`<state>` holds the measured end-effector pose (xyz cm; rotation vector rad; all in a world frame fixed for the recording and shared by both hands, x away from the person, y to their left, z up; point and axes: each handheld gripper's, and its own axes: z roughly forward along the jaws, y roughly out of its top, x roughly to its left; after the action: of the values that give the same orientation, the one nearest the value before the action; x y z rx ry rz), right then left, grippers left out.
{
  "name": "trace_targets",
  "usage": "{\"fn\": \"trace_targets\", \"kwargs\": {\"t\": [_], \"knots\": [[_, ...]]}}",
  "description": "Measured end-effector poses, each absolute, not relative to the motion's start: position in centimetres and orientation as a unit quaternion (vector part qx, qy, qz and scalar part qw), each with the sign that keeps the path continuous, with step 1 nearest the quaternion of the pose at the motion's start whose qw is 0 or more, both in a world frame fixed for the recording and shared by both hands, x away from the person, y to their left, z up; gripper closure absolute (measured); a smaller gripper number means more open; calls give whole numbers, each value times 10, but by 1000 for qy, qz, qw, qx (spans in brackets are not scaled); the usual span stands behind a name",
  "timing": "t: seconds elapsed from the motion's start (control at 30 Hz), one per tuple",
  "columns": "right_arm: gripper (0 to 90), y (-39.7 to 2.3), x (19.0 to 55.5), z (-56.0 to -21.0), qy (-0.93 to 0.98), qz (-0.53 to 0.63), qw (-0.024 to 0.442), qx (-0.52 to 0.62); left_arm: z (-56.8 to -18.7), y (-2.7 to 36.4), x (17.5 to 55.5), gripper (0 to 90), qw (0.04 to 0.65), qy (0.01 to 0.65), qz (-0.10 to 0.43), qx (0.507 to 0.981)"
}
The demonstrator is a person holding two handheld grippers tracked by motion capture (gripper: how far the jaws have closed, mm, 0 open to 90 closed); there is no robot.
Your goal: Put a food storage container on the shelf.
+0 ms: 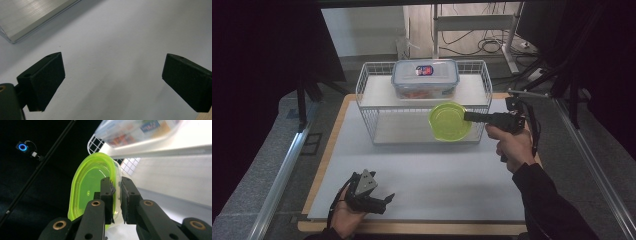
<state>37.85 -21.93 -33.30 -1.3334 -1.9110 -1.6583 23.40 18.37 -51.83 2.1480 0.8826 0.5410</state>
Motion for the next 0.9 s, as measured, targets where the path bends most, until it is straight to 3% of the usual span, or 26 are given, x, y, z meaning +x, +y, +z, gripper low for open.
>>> {"fn": "trace_targets", "kwargs": {"t": [0.9], "knots": [[812, -189, 430, -261, -617, -606, 135, -483, -519, 183, 233, 44, 373, 343, 204, 838]]}}
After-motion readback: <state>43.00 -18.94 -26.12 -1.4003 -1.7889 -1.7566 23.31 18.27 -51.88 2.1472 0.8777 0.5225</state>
